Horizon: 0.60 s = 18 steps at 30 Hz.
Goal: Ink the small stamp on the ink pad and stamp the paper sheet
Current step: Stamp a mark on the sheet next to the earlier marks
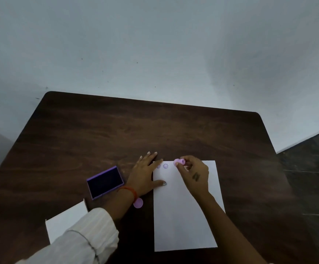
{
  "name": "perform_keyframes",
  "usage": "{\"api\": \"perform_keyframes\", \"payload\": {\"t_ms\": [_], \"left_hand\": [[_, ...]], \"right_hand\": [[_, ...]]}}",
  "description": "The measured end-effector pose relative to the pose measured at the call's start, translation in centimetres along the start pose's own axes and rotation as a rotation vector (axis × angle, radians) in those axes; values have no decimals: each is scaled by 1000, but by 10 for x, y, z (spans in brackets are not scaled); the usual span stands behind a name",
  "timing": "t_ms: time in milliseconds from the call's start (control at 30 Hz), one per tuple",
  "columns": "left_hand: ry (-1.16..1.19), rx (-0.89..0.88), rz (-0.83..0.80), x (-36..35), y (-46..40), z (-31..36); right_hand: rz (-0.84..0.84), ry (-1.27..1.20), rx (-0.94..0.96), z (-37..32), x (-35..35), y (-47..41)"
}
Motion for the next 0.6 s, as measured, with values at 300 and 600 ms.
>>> {"api": "perform_keyframes", "payload": {"t_ms": [300, 600], "left_hand": [[-47, -16, -14, 6, 0, 2], [-58, -18, -46, 3, 0, 2]], "right_hand": [[-107, 370, 139, -11, -8, -7], [-164, 455, 113, -16, -11, -8]]}}
Point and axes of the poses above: each hand's wrist, its own y-axis away from the middle knuckle, its own x-axis out of the back of the hand, z = x × y, the point moved 3 cm from there along -y, towards the middle knuckle, and after that the axes turned 6 degrees about x, right-handed, at the moved point
